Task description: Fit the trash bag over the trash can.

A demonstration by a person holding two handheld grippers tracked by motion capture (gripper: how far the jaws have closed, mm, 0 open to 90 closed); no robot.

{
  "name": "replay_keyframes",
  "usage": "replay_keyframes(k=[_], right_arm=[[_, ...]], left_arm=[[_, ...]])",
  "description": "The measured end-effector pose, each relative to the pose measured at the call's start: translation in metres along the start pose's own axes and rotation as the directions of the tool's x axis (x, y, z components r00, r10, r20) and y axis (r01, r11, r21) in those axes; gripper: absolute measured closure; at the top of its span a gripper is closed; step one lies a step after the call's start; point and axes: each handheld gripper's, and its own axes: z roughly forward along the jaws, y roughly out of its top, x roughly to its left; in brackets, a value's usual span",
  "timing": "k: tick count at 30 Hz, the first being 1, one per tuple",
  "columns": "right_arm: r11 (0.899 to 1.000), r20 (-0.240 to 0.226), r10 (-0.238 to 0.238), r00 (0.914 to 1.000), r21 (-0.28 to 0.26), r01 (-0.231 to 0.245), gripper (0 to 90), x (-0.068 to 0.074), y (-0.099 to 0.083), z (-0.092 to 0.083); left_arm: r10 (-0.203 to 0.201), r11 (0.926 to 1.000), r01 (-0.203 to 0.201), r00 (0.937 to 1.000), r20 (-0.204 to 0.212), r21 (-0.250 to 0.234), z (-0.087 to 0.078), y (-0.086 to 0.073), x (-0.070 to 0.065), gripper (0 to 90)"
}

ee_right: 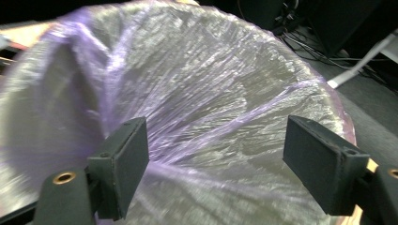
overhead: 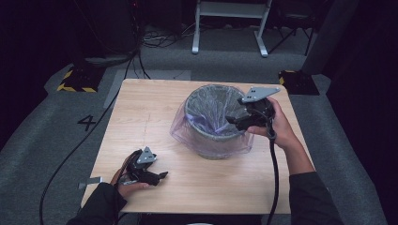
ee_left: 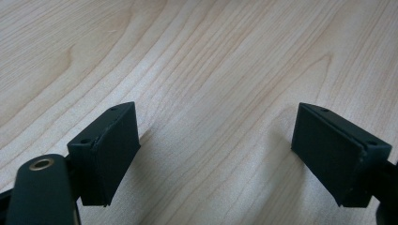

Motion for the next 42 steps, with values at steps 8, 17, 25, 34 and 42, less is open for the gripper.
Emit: replay_keyframes(k=[8,17,25,34,42], right_arm=[[0.999,0.008,0.016,0.9998,-0.050,-0.015,20.6,0.000,-0.008,-0.018],[0.995,0.025,0.016,0.9996,-0.095,-0.014,19.4,0.003,-0.019,-0.039],[0.996,0.037,0.020,0.9991,-0.088,-0.016,19.7,0.003,-0.033,-0.048],[0.997,0.063,0.002,0.9980,-0.081,0.003,19.1,0.008,-0.043,-0.055],[0.997,0.057,0.002,0.9983,-0.073,0.002,18.8,0.012,-0.053,-0.057]], left_arm=[[0.000,1.0000,0.000,1.0000,0.000,0.000,0.000,0.000,0.000,14.9],[0.000,1.0000,0.000,1.0000,0.000,0.000,0.000,0.000,0.000,14.9],[0.000,1.0000,0.000,1.0000,0.000,0.000,0.000,0.000,0.000,14.9],[-0.001,1.0000,0.001,1.0000,0.000,-0.001,0.000,0.000,0.000,14.9],[0.001,1.0000,-0.001,1.0000,-0.001,-0.001,0.000,0.000,0.000,14.9]])
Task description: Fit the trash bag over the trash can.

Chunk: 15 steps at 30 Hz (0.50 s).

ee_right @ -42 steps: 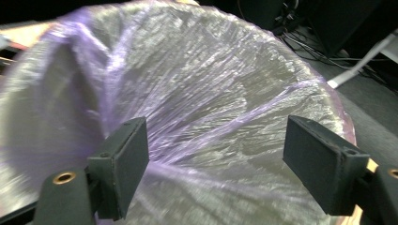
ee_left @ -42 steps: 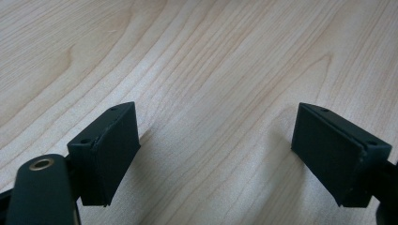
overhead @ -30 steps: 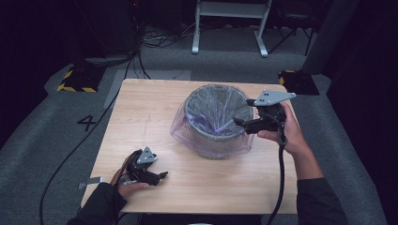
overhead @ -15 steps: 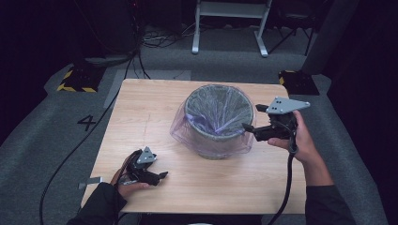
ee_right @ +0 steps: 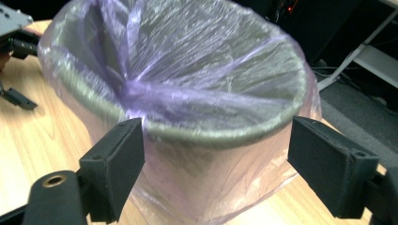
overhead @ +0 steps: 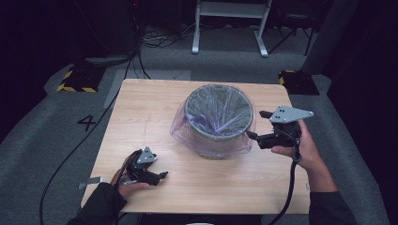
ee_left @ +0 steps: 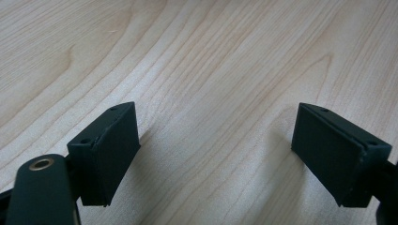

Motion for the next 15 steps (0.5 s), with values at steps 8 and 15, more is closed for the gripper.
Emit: replay_keyframes(k=[8,15], right_arm=[[0.999,-0.005,-0.014,0.9999,0.048,0.015,18.8,0.006,-0.013,0.004],[0.995,-0.008,-0.013,0.9999,0.100,0.013,18.8,0.011,-0.029,0.011]], left_arm=[[0.000,1.0000,0.000,1.0000,0.000,0.000,0.000,0.000,0.000,14.9],[0.000,1.0000,0.000,1.0000,0.000,0.000,0.000,0.000,0.000,14.9]])
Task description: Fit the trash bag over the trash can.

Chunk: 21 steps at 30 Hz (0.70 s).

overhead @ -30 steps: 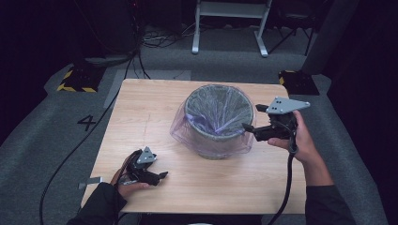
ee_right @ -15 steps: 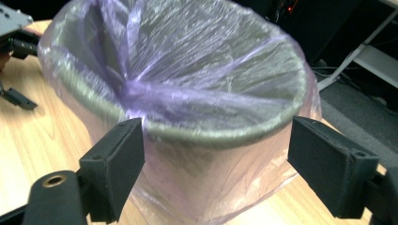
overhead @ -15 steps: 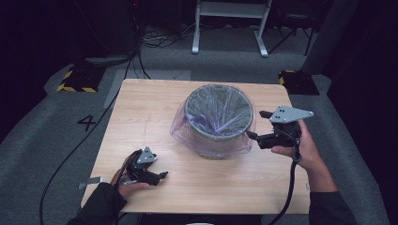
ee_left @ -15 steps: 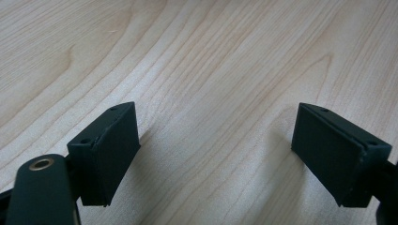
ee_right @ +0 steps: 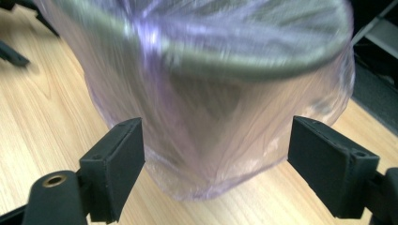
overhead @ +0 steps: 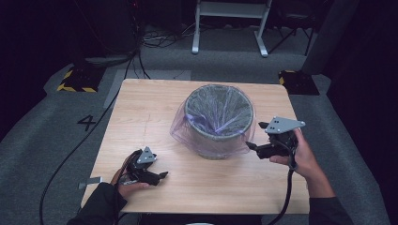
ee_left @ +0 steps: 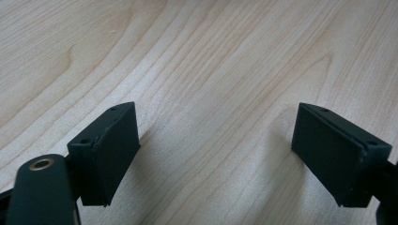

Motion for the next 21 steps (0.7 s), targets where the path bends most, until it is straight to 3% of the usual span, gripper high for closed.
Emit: replay_keyframes(k=[21], right_arm=[[0.994,-0.002,0.015,0.9999,0.106,-0.015,19.3,0.007,-0.039,0.019]], left_arm=[[0.000,1.0000,0.000,1.0000,0.000,0.000,0.000,0.000,0.000,14.9]])
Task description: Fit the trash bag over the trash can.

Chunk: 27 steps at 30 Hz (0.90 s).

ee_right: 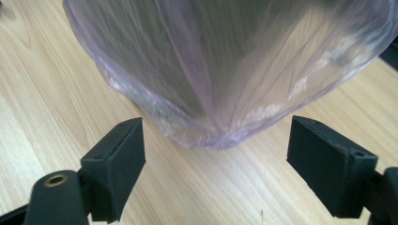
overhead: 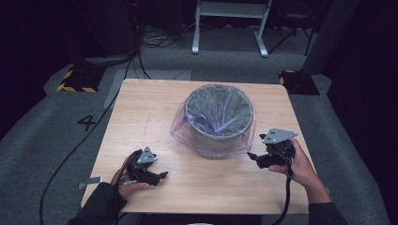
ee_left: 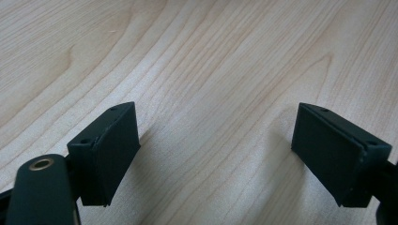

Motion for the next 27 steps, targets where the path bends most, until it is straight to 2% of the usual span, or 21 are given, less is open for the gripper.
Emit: replay_keyframes(k=[11,17,27], right_arm=[[0.998,0.013,-0.007,0.9999,0.068,0.006,19.1,0.005,-0.016,0.013],[0.994,0.002,-0.011,0.9999,0.106,0.011,19.1,0.010,-0.028,0.024],[0.988,-0.010,0.015,0.9998,0.151,-0.014,19.3,0.013,-0.048,0.032]], left_arm=[[0.000,1.0000,0.000,1.0000,0.000,0.000,0.000,0.000,0.000,14.9],[0.000,1.0000,0.000,1.0000,-0.001,0.000,0.000,0.000,0.000,14.9],[0.000,1.0000,0.000,1.0000,0.000,0.000,0.000,0.000,0.000,14.9]])
